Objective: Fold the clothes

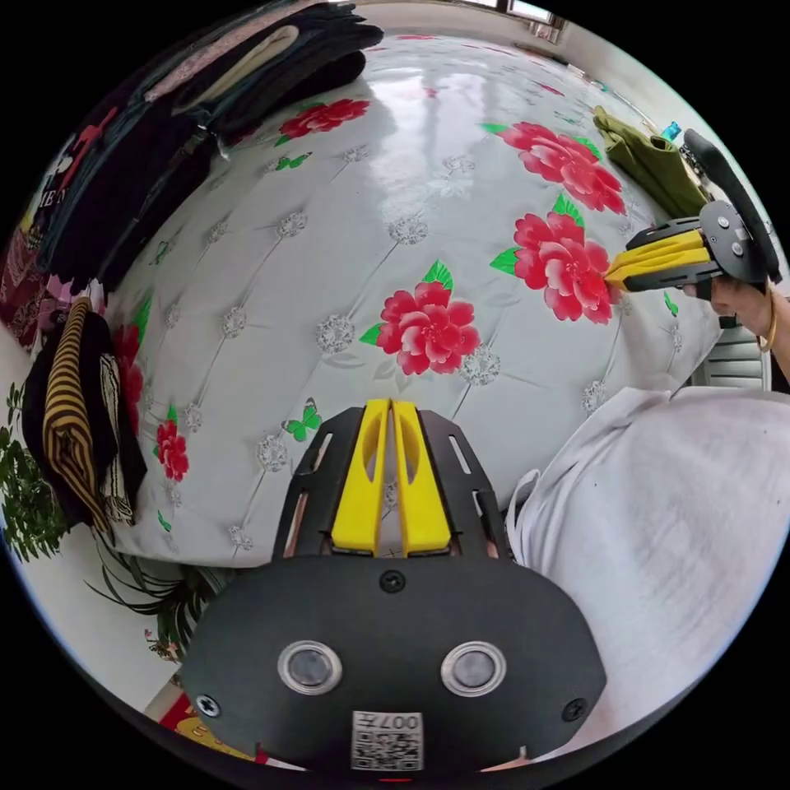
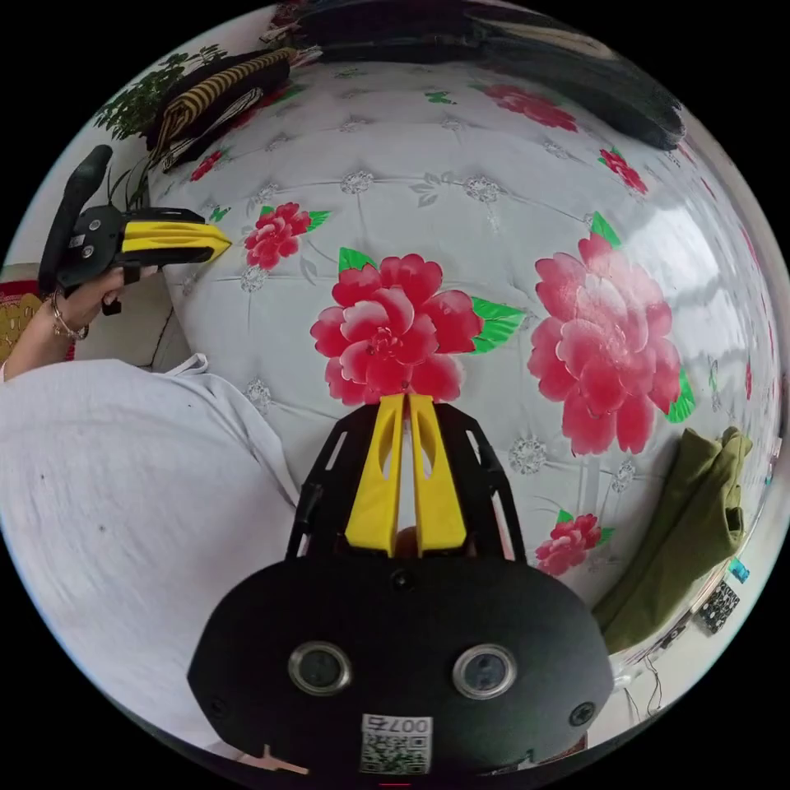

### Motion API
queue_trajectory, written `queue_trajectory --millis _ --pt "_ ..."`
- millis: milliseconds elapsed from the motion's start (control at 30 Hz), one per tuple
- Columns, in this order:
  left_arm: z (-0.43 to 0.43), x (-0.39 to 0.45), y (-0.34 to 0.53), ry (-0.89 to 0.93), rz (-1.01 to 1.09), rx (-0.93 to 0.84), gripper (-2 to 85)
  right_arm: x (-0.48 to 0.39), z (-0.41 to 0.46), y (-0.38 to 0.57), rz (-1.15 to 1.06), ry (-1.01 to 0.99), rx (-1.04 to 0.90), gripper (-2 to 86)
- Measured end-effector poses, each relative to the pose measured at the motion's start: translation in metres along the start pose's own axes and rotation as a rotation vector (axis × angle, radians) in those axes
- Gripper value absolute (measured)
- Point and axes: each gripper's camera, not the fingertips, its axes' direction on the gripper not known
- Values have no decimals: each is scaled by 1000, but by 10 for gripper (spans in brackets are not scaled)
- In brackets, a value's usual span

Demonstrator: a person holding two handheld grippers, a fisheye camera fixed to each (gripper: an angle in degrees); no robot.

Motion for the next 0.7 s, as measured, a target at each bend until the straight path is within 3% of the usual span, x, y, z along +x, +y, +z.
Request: queue_trajectory --millis 233,400,533,700 --pt "0 -10 21 171 -58 35 -10 -3 31 3 -8 42 48 0" --pt "-8 48 115 222 -285 172 -9 8 48 7 -29 1 62 1" --pt "-5 90 210 259 -526 143 -9 -18 33 -4 -325 -406 59 5" --pt "-33 136 365 159 -1038 159 -10 -126 13 -13 -769 -370 152 19"
